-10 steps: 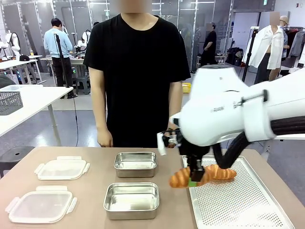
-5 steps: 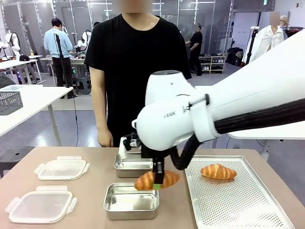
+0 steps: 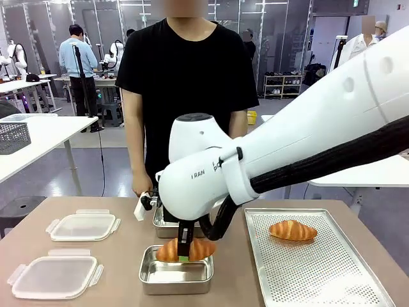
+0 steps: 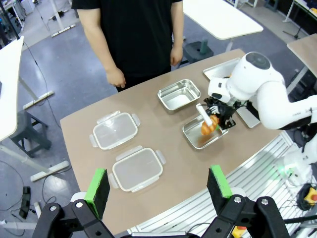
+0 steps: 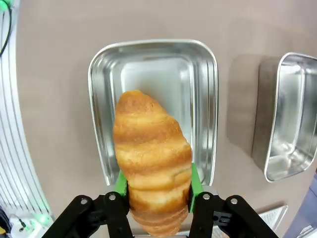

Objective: Place the bread into the airtight container.
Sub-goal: Pick up a Butter Roll and place it into an empty Airtight Container.

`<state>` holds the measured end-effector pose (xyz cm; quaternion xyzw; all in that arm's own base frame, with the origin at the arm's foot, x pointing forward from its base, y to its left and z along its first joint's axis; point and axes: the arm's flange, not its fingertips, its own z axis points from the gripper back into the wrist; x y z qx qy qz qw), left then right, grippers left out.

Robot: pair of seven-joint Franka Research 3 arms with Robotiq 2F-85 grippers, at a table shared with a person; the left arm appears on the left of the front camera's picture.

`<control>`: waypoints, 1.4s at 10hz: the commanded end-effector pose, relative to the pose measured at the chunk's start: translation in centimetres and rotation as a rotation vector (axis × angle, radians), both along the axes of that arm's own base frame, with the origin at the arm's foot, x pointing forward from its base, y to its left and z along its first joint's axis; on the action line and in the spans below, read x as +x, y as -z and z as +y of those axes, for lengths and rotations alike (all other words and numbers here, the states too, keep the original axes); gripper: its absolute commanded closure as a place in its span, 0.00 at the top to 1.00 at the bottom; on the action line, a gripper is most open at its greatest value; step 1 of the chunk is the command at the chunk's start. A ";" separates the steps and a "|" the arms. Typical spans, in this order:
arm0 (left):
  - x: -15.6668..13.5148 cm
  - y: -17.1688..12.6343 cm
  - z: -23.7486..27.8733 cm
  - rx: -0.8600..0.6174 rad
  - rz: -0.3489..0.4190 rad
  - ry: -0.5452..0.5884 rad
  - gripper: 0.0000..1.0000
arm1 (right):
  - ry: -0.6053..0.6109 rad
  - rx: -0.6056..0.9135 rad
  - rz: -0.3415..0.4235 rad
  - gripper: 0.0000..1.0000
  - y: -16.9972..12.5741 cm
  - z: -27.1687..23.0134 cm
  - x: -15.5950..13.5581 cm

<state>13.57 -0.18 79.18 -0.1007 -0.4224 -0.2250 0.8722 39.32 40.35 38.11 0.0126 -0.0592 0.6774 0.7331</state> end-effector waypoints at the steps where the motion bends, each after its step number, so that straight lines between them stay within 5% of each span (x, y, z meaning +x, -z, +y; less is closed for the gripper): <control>1: -0.2 -0.1 -0.2 -0.002 -0.008 0.004 1.00 | 0.039 0.006 -0.051 0.52 1.2 1.9 0.0; 6: -0.2 -0.1 -0.2 -0.002 -0.008 0.004 1.00 | 0.044 0.031 -0.056 0.52 2.6 2.7 0.7; 12: -0.2 -0.1 -0.2 -0.002 -0.008 0.004 1.00 | 0.042 0.020 -0.047 0.98 2.5 2.5 0.7; 14: -0.2 -0.1 -0.2 -0.002 -0.008 0.004 1.00 | 0.049 0.033 -0.050 1.00 2.1 2.0 0.6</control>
